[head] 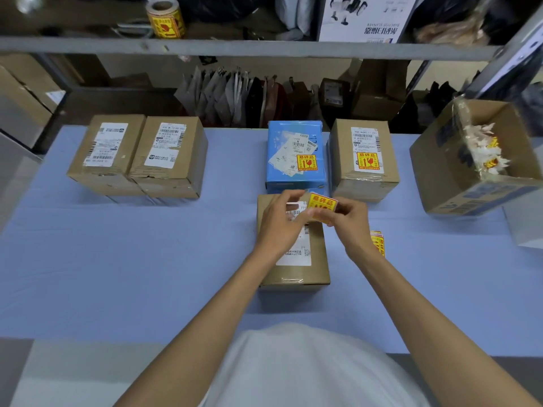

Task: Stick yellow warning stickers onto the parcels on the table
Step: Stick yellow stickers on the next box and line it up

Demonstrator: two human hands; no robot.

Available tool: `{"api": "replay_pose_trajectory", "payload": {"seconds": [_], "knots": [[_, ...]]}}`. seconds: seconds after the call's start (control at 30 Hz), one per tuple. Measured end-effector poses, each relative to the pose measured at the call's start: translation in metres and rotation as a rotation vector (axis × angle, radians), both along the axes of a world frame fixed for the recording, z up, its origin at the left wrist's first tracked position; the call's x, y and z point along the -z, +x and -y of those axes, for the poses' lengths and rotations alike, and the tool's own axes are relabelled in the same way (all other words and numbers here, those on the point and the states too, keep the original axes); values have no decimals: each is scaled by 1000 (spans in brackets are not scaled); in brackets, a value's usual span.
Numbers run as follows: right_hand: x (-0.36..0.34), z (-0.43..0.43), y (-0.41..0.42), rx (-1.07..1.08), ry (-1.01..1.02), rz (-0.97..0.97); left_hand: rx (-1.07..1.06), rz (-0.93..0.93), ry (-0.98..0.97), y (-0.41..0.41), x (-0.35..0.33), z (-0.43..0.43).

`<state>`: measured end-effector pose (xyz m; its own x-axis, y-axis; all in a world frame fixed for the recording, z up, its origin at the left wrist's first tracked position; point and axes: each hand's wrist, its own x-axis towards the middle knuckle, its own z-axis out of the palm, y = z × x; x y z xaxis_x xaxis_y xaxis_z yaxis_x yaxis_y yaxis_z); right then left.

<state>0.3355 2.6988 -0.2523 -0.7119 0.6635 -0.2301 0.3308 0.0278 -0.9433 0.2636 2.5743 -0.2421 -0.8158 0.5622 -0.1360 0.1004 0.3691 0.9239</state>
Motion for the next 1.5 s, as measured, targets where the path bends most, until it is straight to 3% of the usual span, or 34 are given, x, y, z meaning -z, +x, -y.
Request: {"api": "replay_pose_trajectory", "payload": {"seconds": [0.17, 0.47, 0.9, 1.5], "knots": [[-3, 17, -5, -136, -146, -18, -150, 45, 24, -1, 3, 4], [6, 42, -4, 33, -228, -64, -265, 175, 52, 0, 12, 15], [6, 33, -2, 42, -250, -69, -203, 299, 136, 0, 16, 21], [3, 23, -2, 58, -139, -14, -104, 334, 34, 0, 23, 22]]}}
